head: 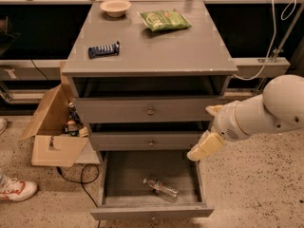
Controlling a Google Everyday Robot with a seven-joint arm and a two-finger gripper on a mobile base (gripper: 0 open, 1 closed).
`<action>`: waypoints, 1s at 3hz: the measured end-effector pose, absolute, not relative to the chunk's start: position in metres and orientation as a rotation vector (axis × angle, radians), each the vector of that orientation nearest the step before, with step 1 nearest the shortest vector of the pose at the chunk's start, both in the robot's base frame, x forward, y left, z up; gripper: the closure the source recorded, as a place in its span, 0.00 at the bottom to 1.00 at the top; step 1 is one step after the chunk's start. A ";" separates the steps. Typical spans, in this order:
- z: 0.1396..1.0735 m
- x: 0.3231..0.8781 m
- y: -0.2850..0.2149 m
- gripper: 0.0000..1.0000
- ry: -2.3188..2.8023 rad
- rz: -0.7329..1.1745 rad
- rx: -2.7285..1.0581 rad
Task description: Pick water bottle from bottom drawer and place on counter
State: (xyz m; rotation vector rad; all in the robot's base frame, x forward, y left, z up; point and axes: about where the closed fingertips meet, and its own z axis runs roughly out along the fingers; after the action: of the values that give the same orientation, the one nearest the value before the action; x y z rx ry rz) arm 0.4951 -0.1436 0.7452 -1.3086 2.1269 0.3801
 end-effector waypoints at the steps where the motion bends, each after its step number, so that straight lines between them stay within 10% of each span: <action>1: 0.745 0.494 -0.144 0.00 2.129 0.382 -1.313; 3: 0.632 0.481 -0.153 0.00 2.152 0.391 -1.360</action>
Offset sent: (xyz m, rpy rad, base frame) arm -0.0157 -0.0187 -0.1401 -0.0435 0.0497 -0.0014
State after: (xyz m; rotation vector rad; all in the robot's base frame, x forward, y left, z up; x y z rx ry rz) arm 0.4806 -0.1534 0.6319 -1.3599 2.1517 0.3910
